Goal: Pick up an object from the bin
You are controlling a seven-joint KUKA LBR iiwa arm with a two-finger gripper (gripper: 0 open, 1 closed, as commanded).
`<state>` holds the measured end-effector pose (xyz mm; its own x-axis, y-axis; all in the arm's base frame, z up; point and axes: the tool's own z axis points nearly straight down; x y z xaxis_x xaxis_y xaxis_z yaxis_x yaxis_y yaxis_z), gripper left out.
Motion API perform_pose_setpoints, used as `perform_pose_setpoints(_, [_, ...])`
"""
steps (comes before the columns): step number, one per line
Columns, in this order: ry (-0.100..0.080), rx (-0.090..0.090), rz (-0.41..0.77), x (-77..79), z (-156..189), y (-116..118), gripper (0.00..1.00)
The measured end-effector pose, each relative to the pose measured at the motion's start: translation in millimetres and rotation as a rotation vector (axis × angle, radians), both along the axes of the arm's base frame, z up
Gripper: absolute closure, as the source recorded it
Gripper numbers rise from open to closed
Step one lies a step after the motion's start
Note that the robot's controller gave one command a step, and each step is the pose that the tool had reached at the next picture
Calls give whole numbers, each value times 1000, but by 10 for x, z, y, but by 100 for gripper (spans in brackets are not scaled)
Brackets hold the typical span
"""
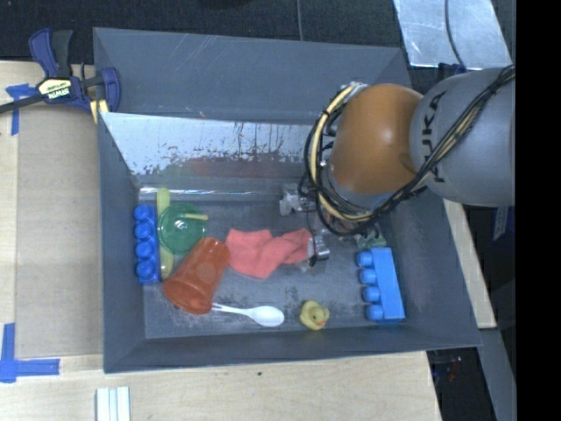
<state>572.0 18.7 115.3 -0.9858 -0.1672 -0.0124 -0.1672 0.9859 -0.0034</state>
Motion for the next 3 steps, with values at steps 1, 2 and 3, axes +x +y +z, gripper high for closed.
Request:
perform_pose_setpoints(1, [0, 4, -150, 107, -410, 178, 100])
perform_pose_setpoints(2, [0, 4, -150, 107, -410, 178, 100])
perform_pose_setpoints(3, [5, 3, -119, 32, 100, 282, 100])
